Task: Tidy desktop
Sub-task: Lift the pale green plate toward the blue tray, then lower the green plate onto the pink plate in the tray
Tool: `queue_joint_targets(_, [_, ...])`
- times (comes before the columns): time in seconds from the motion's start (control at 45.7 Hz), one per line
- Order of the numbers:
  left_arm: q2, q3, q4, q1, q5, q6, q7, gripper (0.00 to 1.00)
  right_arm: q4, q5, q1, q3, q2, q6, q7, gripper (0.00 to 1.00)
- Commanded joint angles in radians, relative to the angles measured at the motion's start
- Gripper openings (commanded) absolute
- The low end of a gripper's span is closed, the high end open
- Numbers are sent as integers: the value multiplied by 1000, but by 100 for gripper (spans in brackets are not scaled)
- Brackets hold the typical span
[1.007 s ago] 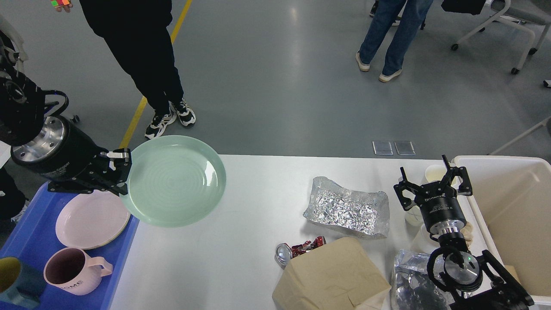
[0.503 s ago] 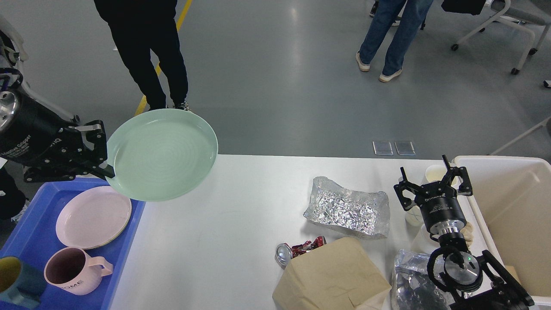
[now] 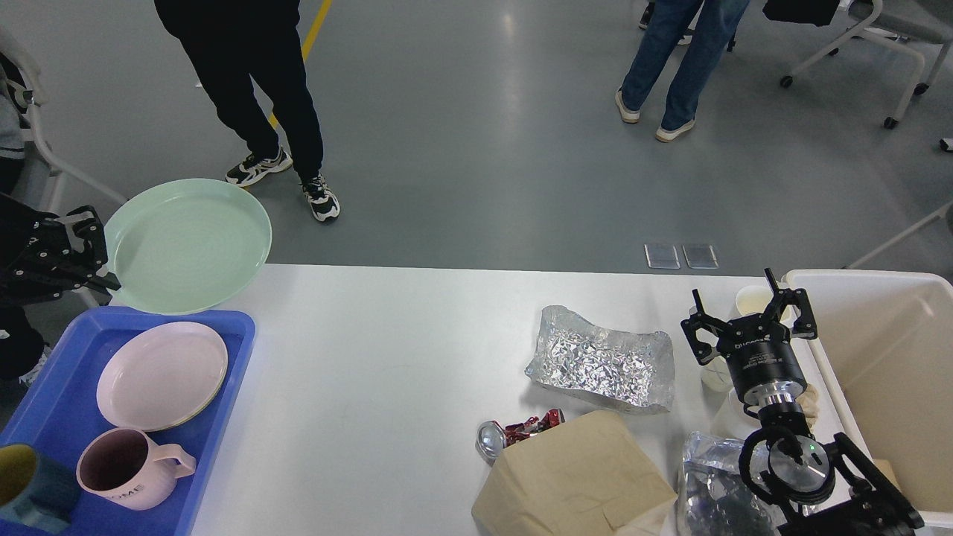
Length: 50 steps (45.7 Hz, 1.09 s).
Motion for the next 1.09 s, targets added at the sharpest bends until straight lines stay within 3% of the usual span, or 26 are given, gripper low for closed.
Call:
queue_joint_targets(0.0, [45, -113, 153, 167, 0, 2, 69, 0, 0, 0, 0, 0, 0, 0, 0, 100])
queue_joint_targets(0.131, [92, -262, 273, 329, 0, 13, 185, 0, 0, 0, 0, 0, 0, 0, 0, 100])
queue_joint_targets(0.35, [86, -446, 475, 578, 0, 24, 264, 0, 0, 0, 0, 0, 0, 0, 0, 100])
queue_joint_targets(0.591, [68, -644, 524, 734, 44, 229, 396, 0, 0, 0, 0, 0, 0, 0, 0, 100])
queue_joint_targets(0.766, [28, -733, 524, 794, 114, 252, 399, 0, 0, 0, 0, 0, 0, 0, 0, 100])
queue_joint_targets(1.072, [19, -728, 521, 816, 118, 255, 401, 0, 0, 0, 0, 0, 0, 0, 0, 100])
